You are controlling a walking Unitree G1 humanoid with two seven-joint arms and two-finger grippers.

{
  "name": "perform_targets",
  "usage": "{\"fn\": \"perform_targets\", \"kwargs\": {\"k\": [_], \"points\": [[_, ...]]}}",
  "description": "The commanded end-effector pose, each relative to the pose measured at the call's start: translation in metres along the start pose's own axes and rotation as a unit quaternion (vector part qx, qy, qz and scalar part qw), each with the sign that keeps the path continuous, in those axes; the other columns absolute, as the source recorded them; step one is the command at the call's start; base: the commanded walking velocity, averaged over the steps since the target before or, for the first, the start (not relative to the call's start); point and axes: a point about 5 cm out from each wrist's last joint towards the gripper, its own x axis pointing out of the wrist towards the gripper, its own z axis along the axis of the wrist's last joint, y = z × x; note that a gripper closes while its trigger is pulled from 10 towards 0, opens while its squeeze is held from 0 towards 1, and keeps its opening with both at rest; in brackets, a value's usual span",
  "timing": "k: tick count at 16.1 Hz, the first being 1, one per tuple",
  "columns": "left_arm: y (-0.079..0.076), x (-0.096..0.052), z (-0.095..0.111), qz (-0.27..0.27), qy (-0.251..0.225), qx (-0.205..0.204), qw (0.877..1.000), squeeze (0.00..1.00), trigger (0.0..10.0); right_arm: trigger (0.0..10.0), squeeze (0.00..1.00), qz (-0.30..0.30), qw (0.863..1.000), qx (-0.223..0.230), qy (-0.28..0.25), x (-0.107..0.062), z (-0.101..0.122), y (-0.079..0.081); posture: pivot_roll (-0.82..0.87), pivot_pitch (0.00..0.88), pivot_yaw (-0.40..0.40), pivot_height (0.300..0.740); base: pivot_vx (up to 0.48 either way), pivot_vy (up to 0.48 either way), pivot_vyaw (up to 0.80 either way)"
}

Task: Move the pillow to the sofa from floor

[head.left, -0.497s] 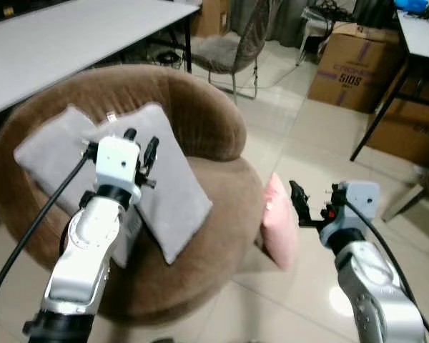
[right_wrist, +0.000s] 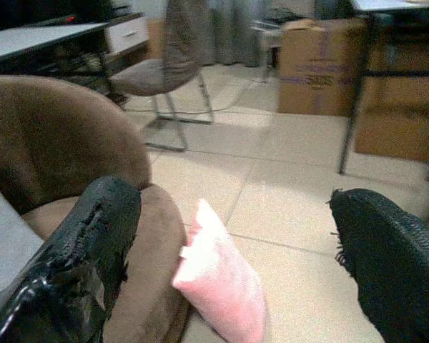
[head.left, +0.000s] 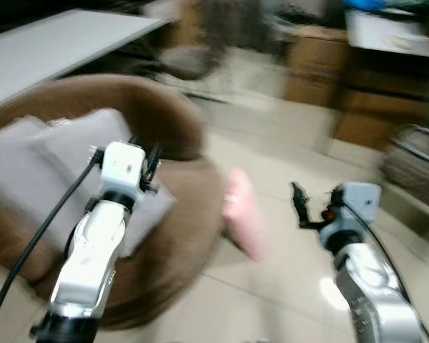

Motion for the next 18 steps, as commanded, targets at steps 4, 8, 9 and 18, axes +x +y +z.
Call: {"fn": "perform_targets", "kwargs": {"k": [4,8,9,18], "points": [[0.003,0.001,0.0,0.017,0.003,-0.003,1.0,0.24,10.0,10.0,0.0,-0.003,1.0,-0.012,-0.004,0.001,0.005,-0.002,0.02,0.0,0.026,0.74,0.0,0.0,-0.59],[0.003,0.002,0.001,0.022,-0.002,0.001,1.0,0.26,10.0,10.0,0.0,0.038,0.999,-0.035,-0.006,0.007,0.007,0.008,0.02,0.0,0.018,0.74,0.0,-0.196,0.2],[0.002,0.002,0.002,0.024,-0.002,0.001,1.0,0.26,10.0,10.0,0.0,0.042,0.998,-0.038,-0.009,0.009,0.009,0.008,0.03,0.0,0.015,0.74,0.0,-0.461,0.8],[0.003,0.0,0.0,0.034,0.001,0.0,0.999,0.26,10.0,10.0,0.0,0.057,0.997,-0.058,-0.016,0.02,0.015,0.005,0.04,0.0,-0.007,0.74,0.0,-0.464,0.8]]}}
